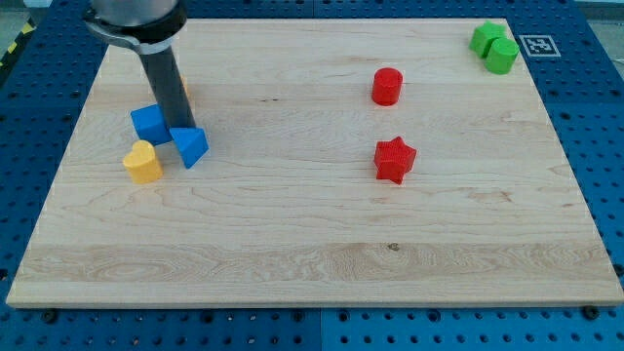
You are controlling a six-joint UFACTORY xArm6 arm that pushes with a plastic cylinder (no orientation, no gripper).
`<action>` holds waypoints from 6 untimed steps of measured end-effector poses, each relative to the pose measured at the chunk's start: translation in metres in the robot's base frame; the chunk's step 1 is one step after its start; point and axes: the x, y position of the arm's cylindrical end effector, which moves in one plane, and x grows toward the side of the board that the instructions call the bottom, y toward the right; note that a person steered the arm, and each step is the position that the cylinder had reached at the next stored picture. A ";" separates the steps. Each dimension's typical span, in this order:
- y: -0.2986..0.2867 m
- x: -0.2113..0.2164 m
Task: Move the triangle into the cube
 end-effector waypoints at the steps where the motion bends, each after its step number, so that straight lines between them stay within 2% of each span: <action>1: 0.021 -0.007; 2: 0.076 0.004; 3: 0.098 0.047; 4: 0.080 0.059; 6: -0.002 0.048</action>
